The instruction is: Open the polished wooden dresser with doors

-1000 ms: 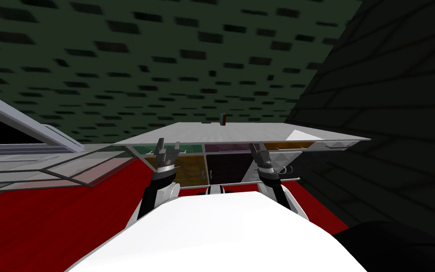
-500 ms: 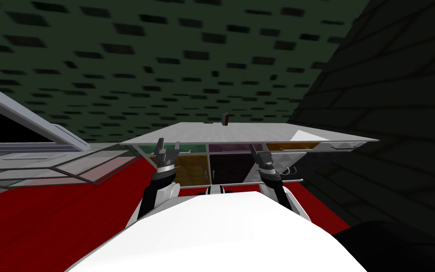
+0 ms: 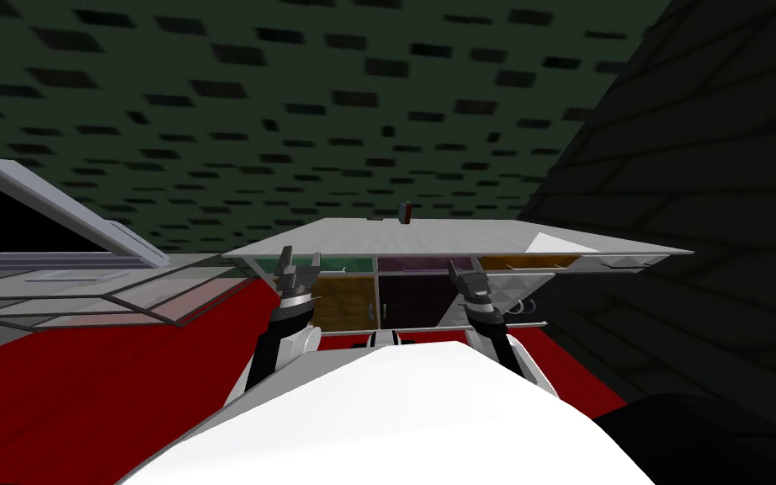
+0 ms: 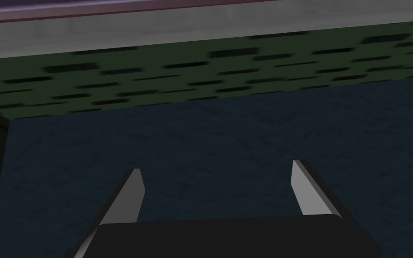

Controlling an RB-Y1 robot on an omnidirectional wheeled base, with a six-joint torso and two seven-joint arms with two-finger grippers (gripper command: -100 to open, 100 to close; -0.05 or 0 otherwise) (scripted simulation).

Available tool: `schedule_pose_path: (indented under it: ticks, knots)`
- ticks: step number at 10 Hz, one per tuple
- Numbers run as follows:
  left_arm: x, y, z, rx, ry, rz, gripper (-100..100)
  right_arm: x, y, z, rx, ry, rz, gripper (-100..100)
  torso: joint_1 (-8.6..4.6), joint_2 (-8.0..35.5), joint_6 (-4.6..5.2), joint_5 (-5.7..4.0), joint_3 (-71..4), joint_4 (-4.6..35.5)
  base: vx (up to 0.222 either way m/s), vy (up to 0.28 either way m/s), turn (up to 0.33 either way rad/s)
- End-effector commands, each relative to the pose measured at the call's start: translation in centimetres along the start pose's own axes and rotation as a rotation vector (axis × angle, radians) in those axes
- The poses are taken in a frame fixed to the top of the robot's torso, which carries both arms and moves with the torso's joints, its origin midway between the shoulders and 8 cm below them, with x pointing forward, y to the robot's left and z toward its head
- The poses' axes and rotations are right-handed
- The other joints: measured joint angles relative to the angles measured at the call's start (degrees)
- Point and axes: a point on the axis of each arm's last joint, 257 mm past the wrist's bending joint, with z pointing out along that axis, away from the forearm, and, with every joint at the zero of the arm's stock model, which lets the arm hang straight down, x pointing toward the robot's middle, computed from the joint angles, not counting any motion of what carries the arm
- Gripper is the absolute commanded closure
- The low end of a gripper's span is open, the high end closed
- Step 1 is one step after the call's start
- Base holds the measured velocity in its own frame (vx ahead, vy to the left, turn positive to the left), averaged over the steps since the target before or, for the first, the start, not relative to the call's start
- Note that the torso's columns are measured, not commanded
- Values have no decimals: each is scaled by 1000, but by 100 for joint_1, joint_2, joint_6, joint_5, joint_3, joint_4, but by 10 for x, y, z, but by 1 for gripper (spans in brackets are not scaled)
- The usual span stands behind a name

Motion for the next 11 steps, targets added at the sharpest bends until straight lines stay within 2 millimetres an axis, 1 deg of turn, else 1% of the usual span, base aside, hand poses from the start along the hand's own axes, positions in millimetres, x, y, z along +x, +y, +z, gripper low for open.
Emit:
schedule_pose_path:
  ticks: [1, 2, 4, 5, 7, 8, 10, 11]
  knots:
    - [0, 0, 0, 0, 0, 0, 0, 1, -4, -2, 1, 3, -68, -100, -1, 1, 2, 1, -1, 0, -2, 32, -10]
    - [0, 0, 0, 0, 0, 0, 0, 5, -11, -8, 7, 13, -127, -100, -10, 4, 1, -1, 1, 1, -4, 60, 44]
    - [0, 0, 0, 0, 0, 0, 0, 5, -11, -8, 6, 13, -163, -100, -2, 1, 1, 1, 0, 0, 4, 44, 12]
    - [0, 0, 0, 0, 0, 0, 0, 10, -19, -14, 13, 24, -220, -100, -10, 0, 1, -1, -1, 0, 13, 56, 54]
    - [0, 0, 0, 0, 0, 0, 0, 10, -19, -14, 12, 24, -256, -100, 2, 0, 1, 2, -1, 0, 4, 51, 6]
    - [0, 0, 0, 0, 0, 0, 0, 14, -27, -21, 19, 37, -313, -100, -8, 3, 1, -1, 1, 1, 11, 56, 52]
    - [0, 0, 0, 0, 0, 0, 0, 14, -27, -21, 19, 37, -350, -100, 0, 2, 1, 1, 0, 0, 4, 49, 10]
    - [0, 0, 0, 0, 0, 0, 0, 19, -35, -28, 26, 51, -406, -100, -10, 3, 2, -1, 1, 1, 14, 55, 47]
